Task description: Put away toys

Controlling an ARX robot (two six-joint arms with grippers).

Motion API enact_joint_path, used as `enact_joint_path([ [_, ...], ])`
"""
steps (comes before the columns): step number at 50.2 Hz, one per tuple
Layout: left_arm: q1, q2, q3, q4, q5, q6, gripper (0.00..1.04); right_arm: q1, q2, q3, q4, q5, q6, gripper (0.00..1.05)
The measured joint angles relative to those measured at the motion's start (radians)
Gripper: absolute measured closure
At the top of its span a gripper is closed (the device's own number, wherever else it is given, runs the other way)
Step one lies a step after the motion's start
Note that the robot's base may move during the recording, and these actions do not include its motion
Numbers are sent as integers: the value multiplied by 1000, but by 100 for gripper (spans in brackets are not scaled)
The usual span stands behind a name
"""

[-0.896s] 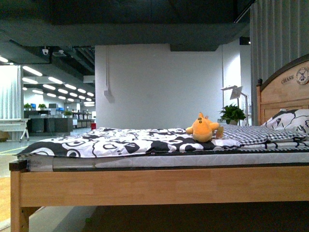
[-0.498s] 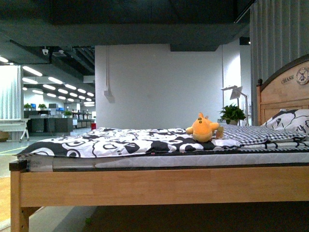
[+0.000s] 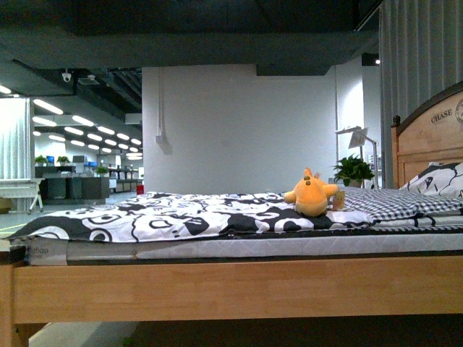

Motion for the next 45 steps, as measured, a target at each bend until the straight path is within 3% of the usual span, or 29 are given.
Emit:
enact_joint_path([
  [45,0,0,0,0,0,0,6,0,0,0,0,2,0,0],
])
